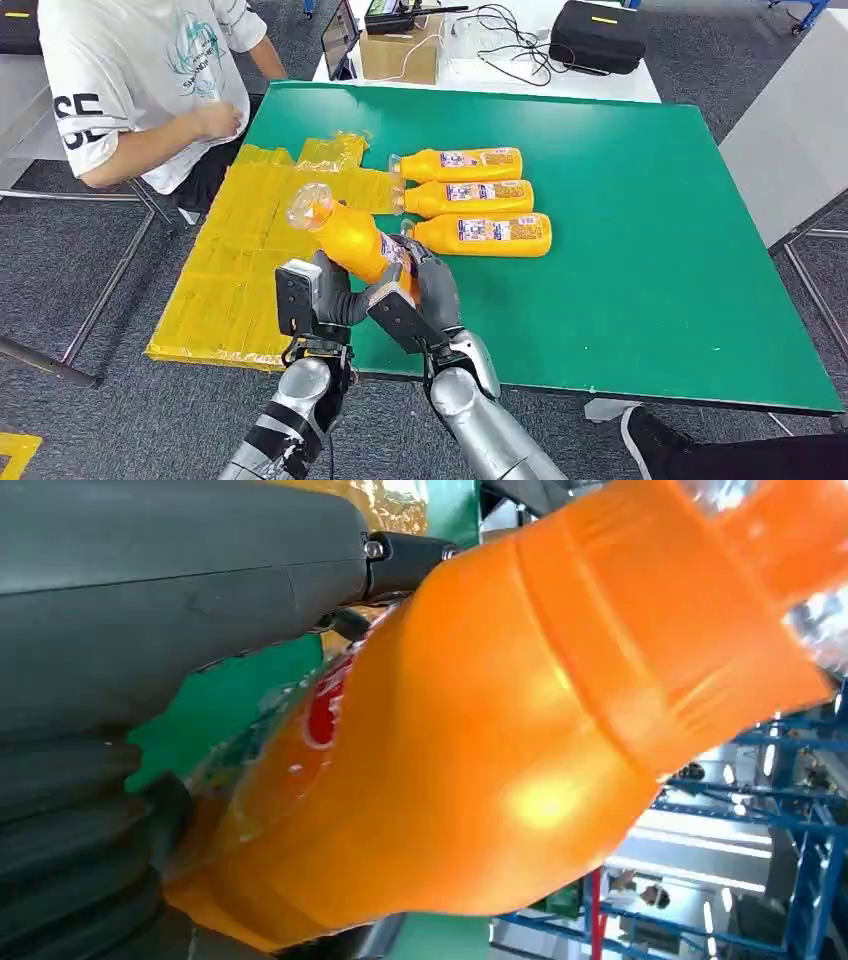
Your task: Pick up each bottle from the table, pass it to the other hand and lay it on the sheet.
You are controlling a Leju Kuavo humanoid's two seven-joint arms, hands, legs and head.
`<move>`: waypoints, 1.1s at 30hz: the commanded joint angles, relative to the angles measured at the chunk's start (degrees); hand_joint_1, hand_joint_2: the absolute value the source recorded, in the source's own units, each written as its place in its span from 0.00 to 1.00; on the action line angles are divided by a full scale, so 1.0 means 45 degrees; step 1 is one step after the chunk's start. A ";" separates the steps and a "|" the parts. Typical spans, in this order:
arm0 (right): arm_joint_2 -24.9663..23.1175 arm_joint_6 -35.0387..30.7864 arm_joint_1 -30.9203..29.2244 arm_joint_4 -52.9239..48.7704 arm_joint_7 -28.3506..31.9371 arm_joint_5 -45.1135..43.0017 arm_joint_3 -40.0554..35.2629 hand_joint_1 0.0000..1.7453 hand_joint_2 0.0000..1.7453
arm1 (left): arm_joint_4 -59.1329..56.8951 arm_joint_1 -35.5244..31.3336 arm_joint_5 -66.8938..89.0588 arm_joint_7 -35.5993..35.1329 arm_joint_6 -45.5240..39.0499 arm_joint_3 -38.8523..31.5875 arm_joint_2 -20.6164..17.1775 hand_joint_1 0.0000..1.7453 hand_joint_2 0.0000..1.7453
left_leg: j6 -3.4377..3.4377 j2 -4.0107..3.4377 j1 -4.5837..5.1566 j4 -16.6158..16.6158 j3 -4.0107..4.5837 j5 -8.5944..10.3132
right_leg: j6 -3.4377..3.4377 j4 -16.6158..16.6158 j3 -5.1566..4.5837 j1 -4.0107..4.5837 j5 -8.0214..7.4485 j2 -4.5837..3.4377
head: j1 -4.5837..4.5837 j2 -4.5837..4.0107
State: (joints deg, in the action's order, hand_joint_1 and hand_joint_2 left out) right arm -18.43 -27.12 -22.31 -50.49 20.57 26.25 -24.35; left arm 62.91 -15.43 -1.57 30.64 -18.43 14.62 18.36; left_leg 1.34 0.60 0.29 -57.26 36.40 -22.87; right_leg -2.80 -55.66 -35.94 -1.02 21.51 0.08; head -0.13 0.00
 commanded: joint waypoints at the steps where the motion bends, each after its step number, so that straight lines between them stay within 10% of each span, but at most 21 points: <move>1: -0.0160 0.0279 -0.0628 0.2529 -0.0014 0.0186 -0.1403 1.00 1.00 | 0.0074 -0.0368 -0.0205 -0.0089 0.0033 0.0636 -0.0294 0.00 1.00 | -0.0020 -0.0030 -0.0014 0.0002 -0.0071 -0.0035 | 0.0025 0.0008 0.0068 0.0016 0.0025 -0.0020 | -0.0005 0.0000; 8: -0.0067 0.0262 -0.0696 0.2813 -0.0094 0.0234 -0.1608 1.00 1.00 | -0.0280 -0.0490 -0.0355 -0.0162 0.0186 0.0665 -0.0341 0.00 1.00 | -0.0016 -0.0017 -0.0010 0.0004 -0.0052 -0.0023 | 0.0020 0.0007 0.0049 0.0012 0.0021 -0.0004 | -0.0010 0.0005; 9: -0.0053 0.0263 -0.0733 0.2793 -0.0122 0.0144 -0.1560 1.00 1.00 | -0.0343 -0.0505 -0.0367 -0.0161 0.0289 0.0707 -0.0381 1.00 1.00 | -0.0021 -0.0021 -0.0016 0.0000 -0.0076 -0.0038 | 0.0027 0.0005 0.0074 0.0018 0.0033 -0.0005 | -0.0010 0.0005; 10: -0.0027 0.0273 -0.0754 0.2791 -0.0122 0.0143 -0.1553 0.94 1.00 | -0.0354 -0.0494 -0.0368 -0.0161 0.0292 0.0708 -0.0385 1.00 1.00 | -0.0019 -0.0020 -0.0013 0.0000 -0.0066 -0.0033 | 0.0024 0.0005 0.0064 0.0015 0.0029 -0.0003 | -0.0005 0.0000; 12: 0.0068 0.0022 -0.0799 0.2557 -0.0057 -0.0003 -0.1341 0.00 1.00 | -0.0471 -0.0513 -0.0339 -0.0096 0.0409 0.0745 -0.0407 1.00 1.00 | -0.0021 -0.0014 -0.0014 0.0007 -0.0076 -0.0032 | 0.0027 0.0009 0.0074 0.0016 0.0031 0.0003 | -0.0005 0.0000; 33: 0.0664 -0.0746 -0.0189 0.0140 0.0281 -0.1095 0.0156 0.00 1.00 | -0.0732 -0.0795 -0.0126 0.0214 -0.0361 -0.0304 -0.0867 1.00 1.00 | -0.0021 -0.0014 -0.0014 0.0003 -0.0067 -0.0031 | 0.0026 0.0006 0.0065 0.0017 0.0028 0.0001 | -0.0005 0.0000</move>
State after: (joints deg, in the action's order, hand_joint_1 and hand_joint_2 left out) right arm -17.20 -29.90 -21.95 -49.29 21.70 21.55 -25.40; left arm 62.95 -16.67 -2.47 31.65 -19.82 14.67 16.77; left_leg 1.34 0.56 0.29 -57.26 36.42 -22.87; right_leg -2.80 -55.66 -35.99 -1.02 21.50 0.07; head -0.15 0.00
